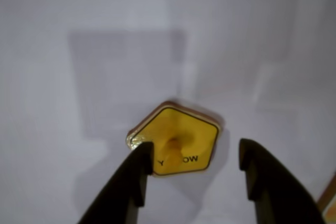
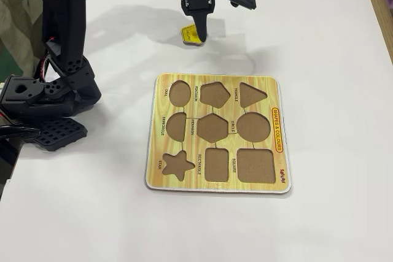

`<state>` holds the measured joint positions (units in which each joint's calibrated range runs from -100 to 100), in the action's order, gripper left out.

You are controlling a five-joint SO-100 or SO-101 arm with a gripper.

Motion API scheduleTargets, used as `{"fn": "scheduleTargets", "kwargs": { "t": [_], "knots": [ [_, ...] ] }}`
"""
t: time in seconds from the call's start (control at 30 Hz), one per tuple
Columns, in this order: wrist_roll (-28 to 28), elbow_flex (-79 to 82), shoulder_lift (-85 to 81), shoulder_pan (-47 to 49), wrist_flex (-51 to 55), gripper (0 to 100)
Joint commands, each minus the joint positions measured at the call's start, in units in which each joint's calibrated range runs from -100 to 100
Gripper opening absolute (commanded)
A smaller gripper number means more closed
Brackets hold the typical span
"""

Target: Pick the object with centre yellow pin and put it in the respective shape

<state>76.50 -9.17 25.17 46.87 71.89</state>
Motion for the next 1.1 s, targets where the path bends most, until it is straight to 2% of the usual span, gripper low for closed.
{"fn": "scheduleTargets", "kwargs": {
  "t": [0.0,1.07],
  "knots": [
    [-0.08,-1.89,-0.57,0.59,-0.42,19],
    [-0.14,1.44,1.94,1.38,-0.59,19]
  ]
}}
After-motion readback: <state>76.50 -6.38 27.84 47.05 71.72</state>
